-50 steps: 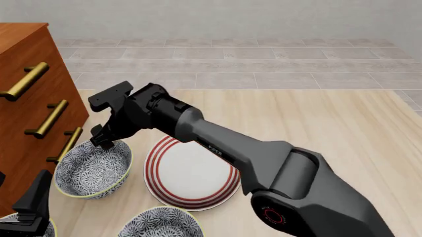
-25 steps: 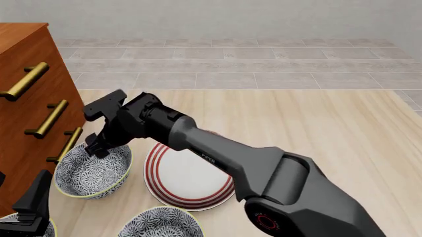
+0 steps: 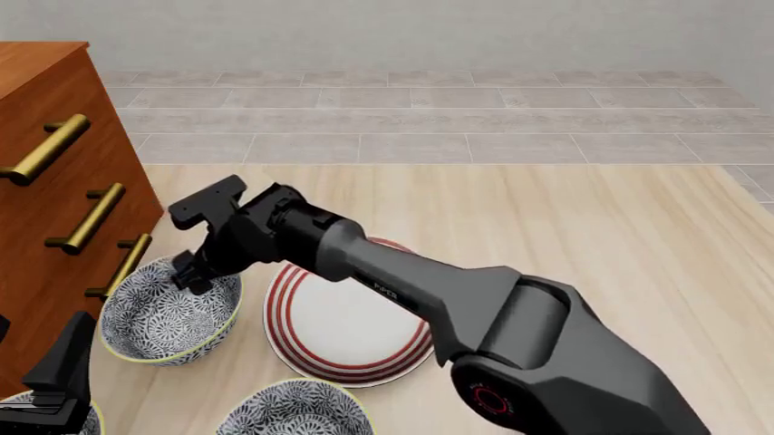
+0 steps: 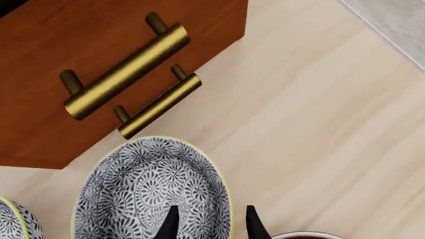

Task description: Pick up the bowl and put it in the front on the plate.

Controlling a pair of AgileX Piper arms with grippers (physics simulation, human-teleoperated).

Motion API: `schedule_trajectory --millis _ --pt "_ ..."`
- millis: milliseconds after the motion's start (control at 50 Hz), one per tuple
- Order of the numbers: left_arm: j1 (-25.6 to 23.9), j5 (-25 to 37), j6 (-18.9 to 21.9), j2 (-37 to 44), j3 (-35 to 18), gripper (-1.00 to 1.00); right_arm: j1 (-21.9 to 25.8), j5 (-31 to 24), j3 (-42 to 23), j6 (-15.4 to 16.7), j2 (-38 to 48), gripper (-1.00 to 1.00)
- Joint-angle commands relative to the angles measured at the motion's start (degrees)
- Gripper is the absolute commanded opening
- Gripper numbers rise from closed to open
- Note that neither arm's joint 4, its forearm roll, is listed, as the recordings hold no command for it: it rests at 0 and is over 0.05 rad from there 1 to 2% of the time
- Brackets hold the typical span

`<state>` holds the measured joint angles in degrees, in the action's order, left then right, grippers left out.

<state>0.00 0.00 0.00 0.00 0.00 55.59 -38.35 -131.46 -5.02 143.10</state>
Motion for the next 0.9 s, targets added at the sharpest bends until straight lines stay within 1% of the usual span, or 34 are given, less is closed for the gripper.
schedule_trajectory --millis 20,120,300,500,740,780,800,820,860,900 --pt "0.00 0.00 0.00 0.00 0.00 1.00 -0.27 1.61 1.30 -0.33 0.09 1.00" --pt "0.00 0.00 0.00 0.00 0.00 1.00 -0.14 2.49 1.75 -0.65 0.43 1.00" --pt "0.00 0.00 0.00 0.00 0.00 1.00 -0.72 2.94 0.03 -0.94 2.77 1.00" --pt "0.00 0.00 0.00 0.00 0.00 1.00 -1.13 3.54 -0.07 -1.56 3.74 1.00" --pt "0.00 0.00 0.00 0.00 0.00 1.00 -1.12 4.35 0.40 -2.38 4.49 1.00" --pt "0.00 0.00 0.00 0.00 0.00 1.00 -0.63 6.16 3.13 -3.36 3.02 1.00" --pt "0.00 0.00 0.00 0.00 0.00 1.00 -0.88 5.98 2.64 -3.34 3.22 1.00" --pt "0.00 0.00 0.00 0.00 0.00 1.00 -1.07 5.53 1.98 -3.20 3.46 -1.00" --pt "0.00 0.00 0.00 0.00 0.00 1.00 -0.44 7.38 5.03 -3.99 1.64 -1.00" --pt "0.00 0.00 0.00 0.00 0.00 1.00 -0.59 7.25 4.82 -3.89 1.75 -1.00"
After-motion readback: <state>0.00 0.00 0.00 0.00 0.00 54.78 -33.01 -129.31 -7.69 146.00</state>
